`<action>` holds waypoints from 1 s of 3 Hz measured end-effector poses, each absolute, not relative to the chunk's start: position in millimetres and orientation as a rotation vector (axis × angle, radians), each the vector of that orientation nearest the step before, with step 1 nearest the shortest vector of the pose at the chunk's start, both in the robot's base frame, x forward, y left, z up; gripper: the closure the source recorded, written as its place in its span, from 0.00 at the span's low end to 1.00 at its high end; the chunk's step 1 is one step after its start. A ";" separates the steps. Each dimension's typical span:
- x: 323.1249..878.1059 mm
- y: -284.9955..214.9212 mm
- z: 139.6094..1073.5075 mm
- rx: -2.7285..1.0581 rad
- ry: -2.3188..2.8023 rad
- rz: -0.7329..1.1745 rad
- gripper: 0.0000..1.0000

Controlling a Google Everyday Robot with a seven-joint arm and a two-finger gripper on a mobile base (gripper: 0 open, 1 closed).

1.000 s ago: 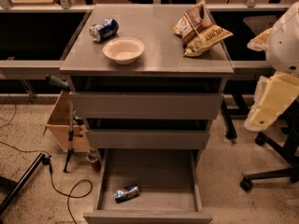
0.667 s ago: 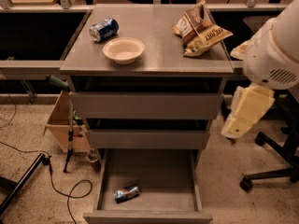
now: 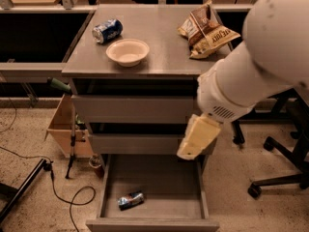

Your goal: Pick redbull can from bottom drawer and place on counter

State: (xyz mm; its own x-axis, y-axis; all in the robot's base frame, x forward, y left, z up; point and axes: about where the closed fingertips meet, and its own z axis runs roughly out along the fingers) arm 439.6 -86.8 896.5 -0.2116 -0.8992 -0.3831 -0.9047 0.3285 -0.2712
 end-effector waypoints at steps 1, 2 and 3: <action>442.7 -39.7 865.9 -1.542 2.121 0.021 0.00; 443.2 14.3 837.5 -1.519 2.100 0.043 0.00; 440.9 66.5 812.7 -1.516 2.069 0.077 0.00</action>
Offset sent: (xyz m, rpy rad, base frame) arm 0.0053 0.1684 -0.0947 0.1013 -0.0491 -0.0254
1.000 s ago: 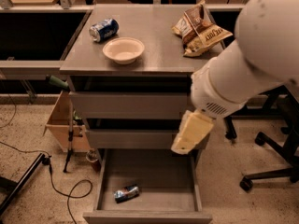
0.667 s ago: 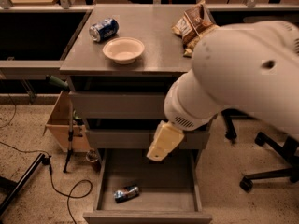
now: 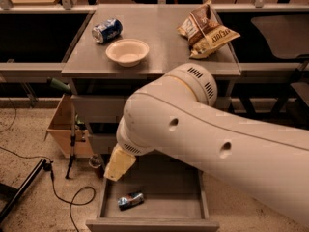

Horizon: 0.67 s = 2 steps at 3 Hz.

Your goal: Pick redbull can from bottom drawer and place on counter

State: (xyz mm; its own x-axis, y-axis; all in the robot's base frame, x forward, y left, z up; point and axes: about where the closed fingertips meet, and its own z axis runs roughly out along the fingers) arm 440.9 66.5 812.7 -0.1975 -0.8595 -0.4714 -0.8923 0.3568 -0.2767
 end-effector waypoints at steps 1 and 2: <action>440.6 116.8 792.2 -1.583 2.046 0.063 0.00; 451.9 152.1 762.8 -1.639 2.082 0.030 0.00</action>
Offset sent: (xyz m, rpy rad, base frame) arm 0.0301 0.1320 -0.0992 -0.1739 0.1073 0.0528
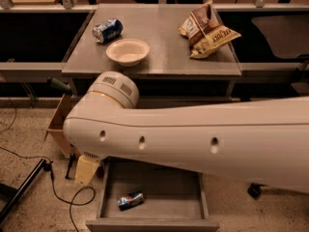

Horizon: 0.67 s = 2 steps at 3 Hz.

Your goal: Pick redbull can from bottom drawer and place on counter

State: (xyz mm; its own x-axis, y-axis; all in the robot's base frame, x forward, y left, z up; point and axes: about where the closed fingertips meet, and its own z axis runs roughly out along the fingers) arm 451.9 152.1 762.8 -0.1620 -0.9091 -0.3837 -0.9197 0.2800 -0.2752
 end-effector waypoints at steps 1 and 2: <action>476.2 175.0 722.1 -1.674 2.167 0.022 0.00; 474.8 179.0 712.3 -1.693 2.176 0.033 0.00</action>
Offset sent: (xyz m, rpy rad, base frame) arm 0.0215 0.0207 -0.0355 -0.0497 0.0596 -0.0159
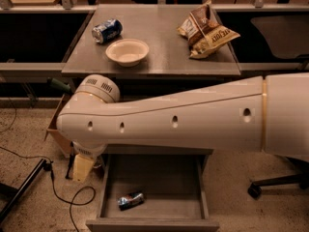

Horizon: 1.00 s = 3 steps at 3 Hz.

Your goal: Pick redbull can from bottom drawer and place on counter

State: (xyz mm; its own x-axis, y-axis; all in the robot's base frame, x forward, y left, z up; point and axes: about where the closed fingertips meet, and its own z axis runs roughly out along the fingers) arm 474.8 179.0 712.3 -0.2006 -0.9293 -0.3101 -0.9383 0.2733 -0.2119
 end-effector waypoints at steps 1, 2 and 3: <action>475.1 182.2 710.0 -1.719 2.183 -0.013 0.00; 481.8 178.0 682.6 -1.777 2.225 -0.037 0.00; 483.4 164.9 638.1 -1.793 2.310 0.006 0.00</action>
Offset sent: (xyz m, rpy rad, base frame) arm 0.0156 -0.0048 -0.0635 -0.1654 0.0945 0.0305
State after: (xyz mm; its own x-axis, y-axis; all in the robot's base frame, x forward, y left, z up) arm 483.4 164.9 638.1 -0.2333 -0.9570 -0.1725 -0.9578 0.2568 -0.1290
